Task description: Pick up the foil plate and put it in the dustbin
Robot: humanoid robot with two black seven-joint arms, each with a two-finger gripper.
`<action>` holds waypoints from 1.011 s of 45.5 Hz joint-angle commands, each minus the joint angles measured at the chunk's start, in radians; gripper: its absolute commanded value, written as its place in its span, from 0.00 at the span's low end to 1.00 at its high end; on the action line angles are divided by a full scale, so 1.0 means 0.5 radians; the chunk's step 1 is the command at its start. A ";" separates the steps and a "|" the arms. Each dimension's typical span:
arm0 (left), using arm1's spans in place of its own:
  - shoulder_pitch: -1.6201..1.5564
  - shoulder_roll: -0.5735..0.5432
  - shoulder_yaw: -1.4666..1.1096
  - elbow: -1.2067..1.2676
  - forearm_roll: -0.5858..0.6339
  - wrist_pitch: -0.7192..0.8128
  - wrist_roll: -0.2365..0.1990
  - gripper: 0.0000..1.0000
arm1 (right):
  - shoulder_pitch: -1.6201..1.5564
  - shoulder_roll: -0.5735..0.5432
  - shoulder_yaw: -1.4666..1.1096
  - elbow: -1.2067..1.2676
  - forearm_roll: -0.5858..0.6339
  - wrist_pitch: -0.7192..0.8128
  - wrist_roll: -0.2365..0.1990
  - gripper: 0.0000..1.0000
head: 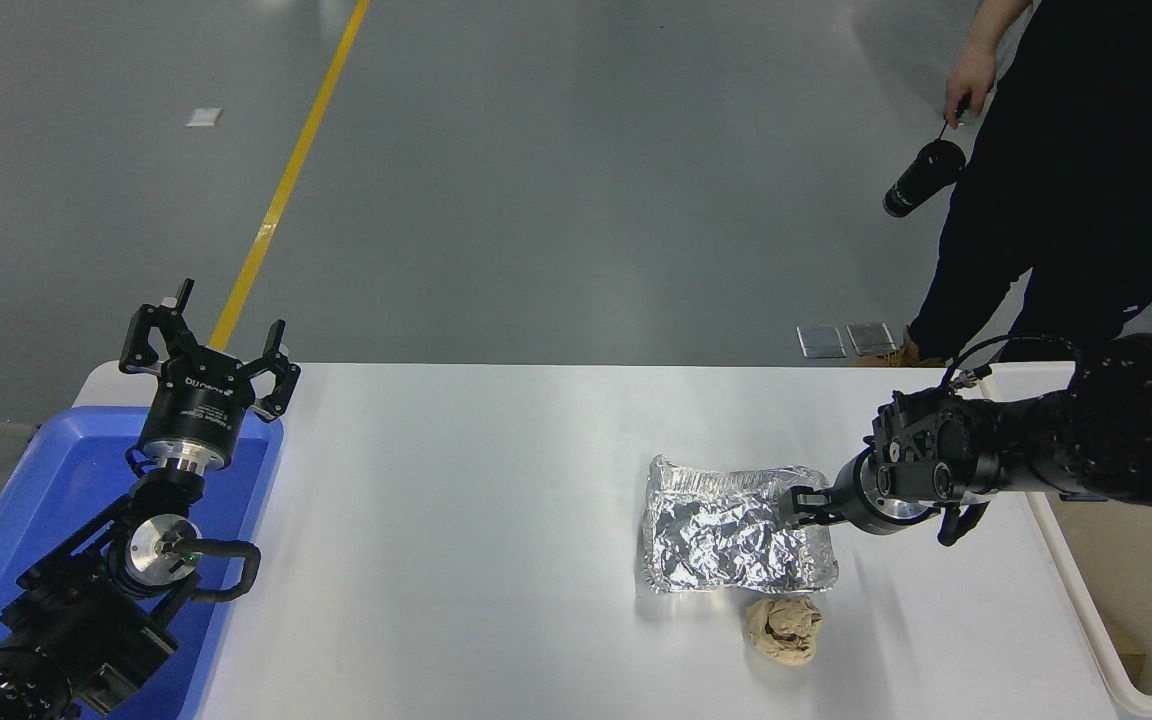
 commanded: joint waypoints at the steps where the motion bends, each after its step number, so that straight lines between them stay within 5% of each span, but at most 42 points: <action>1: 0.000 0.000 0.000 0.000 0.000 0.000 0.000 0.98 | -0.081 0.017 0.001 -0.022 -0.002 -0.073 0.002 0.78; 10: 0.000 0.000 0.000 0.000 0.000 0.000 0.000 0.98 | -0.124 0.044 0.047 -0.046 -0.002 -0.098 0.005 0.69; 16: 0.000 0.000 0.000 0.000 0.000 0.000 0.000 0.98 | -0.133 0.047 0.050 -0.046 -0.030 -0.095 0.009 0.23; 21: 0.000 0.000 0.000 0.000 0.000 0.000 0.000 0.98 | -0.130 0.047 0.053 -0.046 -0.103 -0.095 0.012 0.00; 46: 0.000 0.000 0.000 0.000 0.000 0.000 0.000 0.98 | 0.017 0.038 0.059 -0.022 -0.103 -0.067 0.012 0.00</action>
